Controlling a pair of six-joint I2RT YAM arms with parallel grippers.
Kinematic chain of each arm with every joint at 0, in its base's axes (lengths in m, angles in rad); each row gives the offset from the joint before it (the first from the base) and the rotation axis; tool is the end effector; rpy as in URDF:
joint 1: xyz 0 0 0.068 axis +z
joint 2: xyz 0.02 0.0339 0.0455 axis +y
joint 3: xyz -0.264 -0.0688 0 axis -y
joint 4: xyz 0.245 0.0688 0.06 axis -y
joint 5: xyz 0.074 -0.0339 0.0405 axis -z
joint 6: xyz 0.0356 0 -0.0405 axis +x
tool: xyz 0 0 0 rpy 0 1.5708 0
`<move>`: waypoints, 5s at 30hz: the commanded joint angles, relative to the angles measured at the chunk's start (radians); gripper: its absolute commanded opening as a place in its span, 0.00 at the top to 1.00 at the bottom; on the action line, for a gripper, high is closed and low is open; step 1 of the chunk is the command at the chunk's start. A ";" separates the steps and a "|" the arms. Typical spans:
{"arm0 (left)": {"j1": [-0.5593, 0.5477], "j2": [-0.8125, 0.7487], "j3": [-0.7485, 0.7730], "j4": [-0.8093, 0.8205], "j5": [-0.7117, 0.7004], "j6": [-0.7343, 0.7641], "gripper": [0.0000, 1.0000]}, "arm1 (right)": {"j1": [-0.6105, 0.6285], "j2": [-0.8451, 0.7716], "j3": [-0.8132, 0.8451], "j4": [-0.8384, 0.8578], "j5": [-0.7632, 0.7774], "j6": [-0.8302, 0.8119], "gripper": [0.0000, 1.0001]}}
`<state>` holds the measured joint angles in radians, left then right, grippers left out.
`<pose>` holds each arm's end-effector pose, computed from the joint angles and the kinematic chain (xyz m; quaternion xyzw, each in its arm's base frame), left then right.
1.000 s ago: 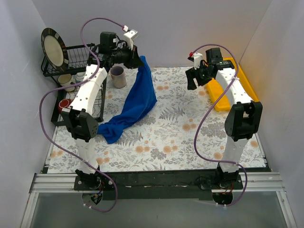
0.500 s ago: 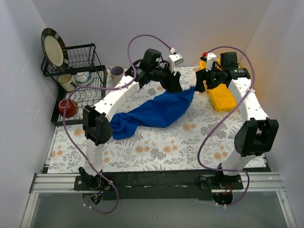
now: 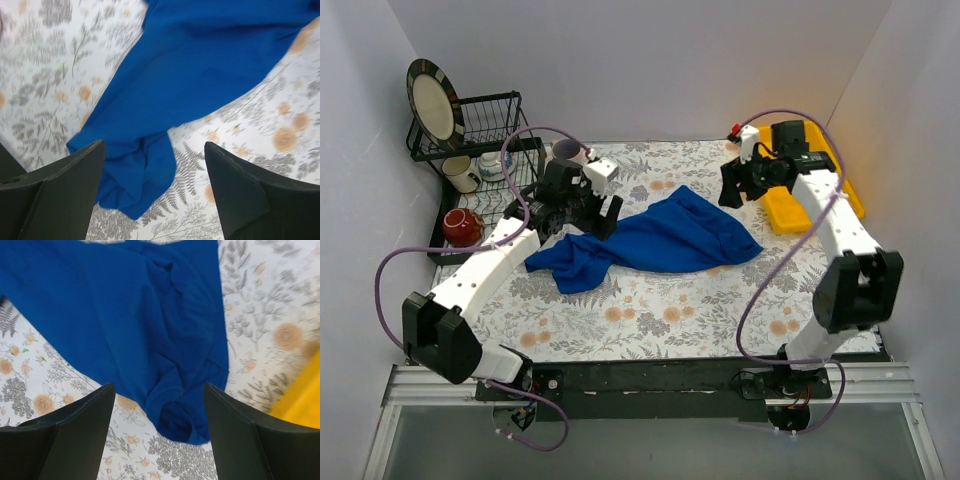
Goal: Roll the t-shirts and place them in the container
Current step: Place the T-shirt at the center of the board, then flatten out the T-shirt at the center of the board.
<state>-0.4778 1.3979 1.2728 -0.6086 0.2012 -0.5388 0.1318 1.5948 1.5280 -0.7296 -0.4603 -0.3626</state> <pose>0.2685 -0.1470 0.3296 0.0131 0.9099 -0.2770 0.3086 0.3437 0.0615 0.3452 -0.3041 0.8531 0.1675 0.3895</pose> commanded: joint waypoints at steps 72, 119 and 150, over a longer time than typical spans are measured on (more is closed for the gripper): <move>0.258 0.021 -0.102 0.046 0.248 0.028 0.14 | 0.071 0.382 0.274 0.042 0.048 -0.128 0.43; 0.344 -0.040 -0.089 -0.298 0.230 -0.107 0.13 | 0.408 0.810 0.572 0.180 0.232 -0.015 0.36; 0.508 -0.085 -0.193 -0.218 0.279 -0.109 0.13 | 0.436 0.838 0.503 0.072 0.115 -0.277 0.99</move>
<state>0.0204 1.3472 1.0859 -0.8715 0.4606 -0.6601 0.5976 2.4477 2.0781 -0.5346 -0.3008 -0.5800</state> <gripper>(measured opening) 0.869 0.073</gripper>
